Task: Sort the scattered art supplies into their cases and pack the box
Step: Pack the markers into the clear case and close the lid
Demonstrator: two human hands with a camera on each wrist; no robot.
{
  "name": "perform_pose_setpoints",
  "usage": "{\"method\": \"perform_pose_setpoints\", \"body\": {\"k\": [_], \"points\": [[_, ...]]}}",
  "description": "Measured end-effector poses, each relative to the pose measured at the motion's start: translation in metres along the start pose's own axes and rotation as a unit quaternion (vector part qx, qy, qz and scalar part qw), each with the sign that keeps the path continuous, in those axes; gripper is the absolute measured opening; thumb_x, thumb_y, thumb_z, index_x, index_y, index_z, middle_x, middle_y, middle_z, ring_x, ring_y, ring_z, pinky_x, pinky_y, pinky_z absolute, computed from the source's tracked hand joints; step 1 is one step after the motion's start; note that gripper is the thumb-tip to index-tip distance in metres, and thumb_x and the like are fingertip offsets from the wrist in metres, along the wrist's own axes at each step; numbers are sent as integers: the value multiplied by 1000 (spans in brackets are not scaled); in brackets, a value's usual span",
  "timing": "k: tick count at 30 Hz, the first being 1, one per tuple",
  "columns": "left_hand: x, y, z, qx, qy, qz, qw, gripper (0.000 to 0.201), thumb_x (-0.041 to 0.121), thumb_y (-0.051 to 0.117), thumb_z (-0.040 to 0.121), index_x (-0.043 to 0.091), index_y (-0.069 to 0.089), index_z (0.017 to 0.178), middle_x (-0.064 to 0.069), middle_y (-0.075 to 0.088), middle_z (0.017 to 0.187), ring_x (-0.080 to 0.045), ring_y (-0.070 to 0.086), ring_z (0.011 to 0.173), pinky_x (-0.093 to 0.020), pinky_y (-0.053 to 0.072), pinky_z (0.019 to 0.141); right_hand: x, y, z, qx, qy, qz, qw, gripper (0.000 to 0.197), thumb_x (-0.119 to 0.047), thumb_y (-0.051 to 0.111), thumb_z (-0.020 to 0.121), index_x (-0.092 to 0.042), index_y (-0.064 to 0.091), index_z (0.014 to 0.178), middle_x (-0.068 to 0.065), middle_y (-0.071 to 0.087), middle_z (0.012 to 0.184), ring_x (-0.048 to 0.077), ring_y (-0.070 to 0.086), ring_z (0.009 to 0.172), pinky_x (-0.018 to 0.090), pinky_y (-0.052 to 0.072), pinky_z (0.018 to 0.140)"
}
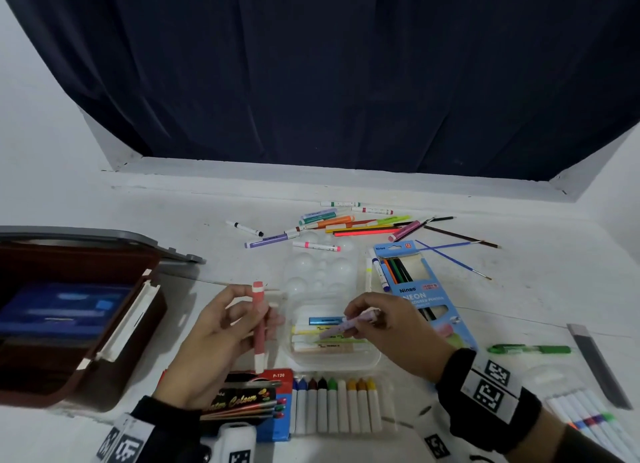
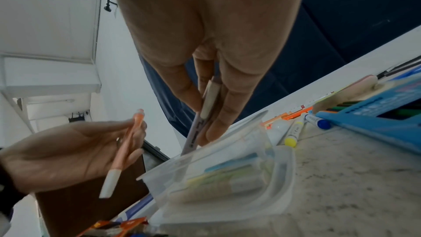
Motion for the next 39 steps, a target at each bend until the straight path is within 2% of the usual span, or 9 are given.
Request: {"method": "perform_pose_setpoints", "body": {"k": [4,7,9,13,21,24,27,34,39], "points": [[11,9,7,4,26,-7,1000,27,10,66,80,0,59,105,-15,72,94,-37,70,104,-53,55,92,-8,6,0,-16,-97,-108,989,20,-9,64,88,-19,70,104,-12,66,95,1,59,85,11,44,73],[17,6,16,19,40,11,999,34,11,73,73,6,62,105,-16,66,89,-38,68,96,-54,55,94,-14,14,2,-39,-131,-141,981,20,-8,63,86,-17,71,102,-9,66,97,1,58,86,7,40,75],[24,7,20,15,66,30,997,41,14,76,72,15,65,111,-12,61,79,-35,60,87,-49,53,96,-15,17,3,-50,-141,-163,975,20,-10,63,85,-17,73,100,-7,66,96,4,59,87,10,43,78],[31,11,25,9,101,62,993,36,19,72,80,26,66,115,-3,58,73,-21,52,70,-37,48,77,-11,19,3,-62,-131,-218,965,22,-9,61,81,-18,72,97,-6,65,95,7,59,87,25,51,80],[15,16,37,23,108,113,987,9,7,71,85,0,70,91,-17,75,86,-27,75,79,-24,60,70,-10,23,11,-93,-86,-292,948,20,-14,61,86,-21,71,102,-4,68,102,14,61,95,31,51,86],[10,13,39,12,110,215,970,13,16,80,76,13,78,89,-7,77,85,-32,73,81,-35,61,76,-7,24,13,-103,-79,-320,938,18,-18,62,86,-24,71,101,-4,70,101,15,62,95,33,52,86],[0,10,42,-17,90,321,943,15,30,82,73,35,79,87,9,78,89,-17,71,87,-41,56,86,-5,23,14,-110,-84,-315,939,16,-22,63,87,-26,72,100,-5,72,102,15,63,97,33,52,86],[0,18,40,-30,104,403,909,17,30,82,77,40,79,90,19,72,91,-10,67,88,-44,55,82,-10,21,15,-123,-103,-279,947,20,-12,63,85,-22,74,98,-4,73,97,12,64,92,24,49,83],[-1,38,38,-50,136,439,886,19,42,79,73,35,80,90,21,71,86,-4,66,84,-18,49,73,-4,24,19,-145,-99,-284,942,14,-17,68,84,-23,73,95,-5,72,95,13,62,91,24,46,78]]}}
Point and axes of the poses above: each hand's wrist, its own z-axis towards the middle knuckle, its own y-axis out of the palm, x = y × z, the point moved 7 cm from there along z, towards the middle knuckle
